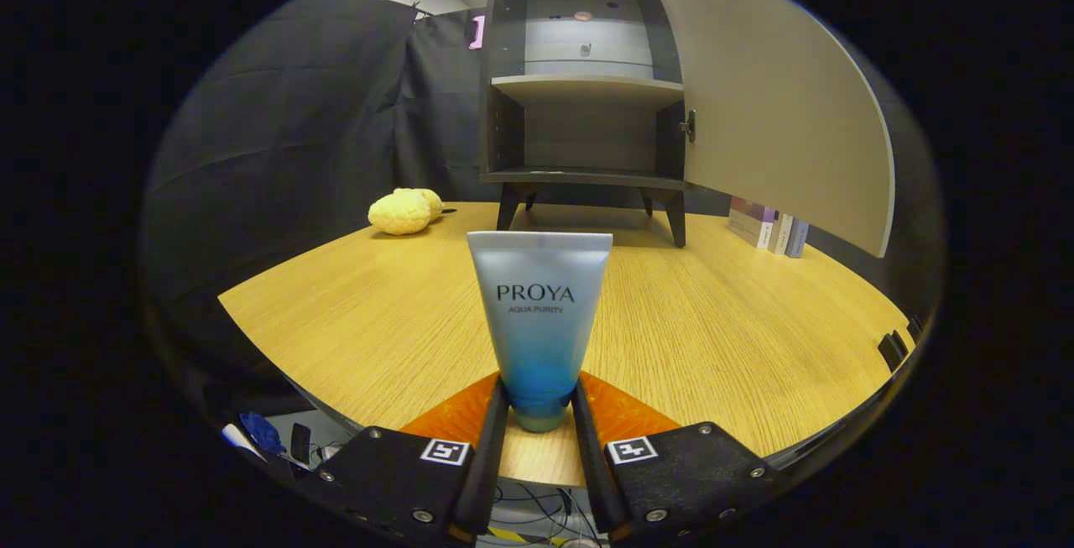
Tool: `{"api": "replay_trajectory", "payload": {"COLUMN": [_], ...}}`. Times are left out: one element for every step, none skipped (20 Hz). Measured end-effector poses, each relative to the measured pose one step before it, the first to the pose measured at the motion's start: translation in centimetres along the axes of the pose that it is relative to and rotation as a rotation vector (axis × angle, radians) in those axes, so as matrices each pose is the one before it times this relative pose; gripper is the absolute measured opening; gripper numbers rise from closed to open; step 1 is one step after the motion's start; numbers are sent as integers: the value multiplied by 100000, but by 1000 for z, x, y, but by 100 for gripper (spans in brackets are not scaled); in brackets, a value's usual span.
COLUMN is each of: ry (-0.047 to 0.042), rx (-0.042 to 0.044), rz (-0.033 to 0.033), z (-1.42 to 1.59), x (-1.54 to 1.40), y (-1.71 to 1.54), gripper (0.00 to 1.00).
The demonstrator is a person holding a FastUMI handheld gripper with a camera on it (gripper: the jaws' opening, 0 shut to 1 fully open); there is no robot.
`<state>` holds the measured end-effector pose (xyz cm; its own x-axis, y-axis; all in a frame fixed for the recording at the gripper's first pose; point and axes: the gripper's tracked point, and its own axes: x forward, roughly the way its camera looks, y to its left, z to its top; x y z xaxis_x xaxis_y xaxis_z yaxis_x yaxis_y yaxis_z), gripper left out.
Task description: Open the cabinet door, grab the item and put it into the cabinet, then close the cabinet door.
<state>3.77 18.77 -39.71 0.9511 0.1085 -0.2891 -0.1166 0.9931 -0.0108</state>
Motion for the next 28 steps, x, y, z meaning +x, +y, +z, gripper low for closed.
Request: {"api": "replay_trajectory", "payload": {"ry": [634,449,783,357,196,-77,-146,651,762,538,286,-994,-1709,-1798,-2059,-2435,-2247,-2395,-1763,-1414,-1212,-1399,-1528,-1094,-1013,-1119,-1075,-855], "rx": [367,737,390,-182,-360,-324,245,865,2116,1703,-334,-552,-609,-730,-808,-1442,-2110,-1769,-867,159,119,51,-171,-827,-836,-676,-536,-315], "rz": [-605,610,386,-100,347,-55,481,-531,-24,440,-726,385,660,873,745,406,220,78,-51,383,-283,-238,41,-705,-294,-486,-519,-194], "z": [286,279,221,376,800,799,1178,983,1122,1358,1509,1696,2069,2255,2280,2422,2171,2232,1978,1772,1616,1535,1449,1217,1121,985,1002,692], "x": [-127,-261,-225,-218,-221,-347,-304,-334,-512,-409,-329,-508,-469,-173,144,288,362,663,896,977,1103,1166,1080,1012,817,778,864,795], "y": [-83,-41,41,-231,-125,60,-24,-255,-121,61,-68,92,212,183,213,129,26,-73,-40,-48,-212,-338,-151,-476,-409,-208,-467,-286], "gripper": [46,45,45,44,44,44,44,44,44,44,44,44,44,44,44,44,44,44,44,44,44,44,44,44,44,44,44,44]}}
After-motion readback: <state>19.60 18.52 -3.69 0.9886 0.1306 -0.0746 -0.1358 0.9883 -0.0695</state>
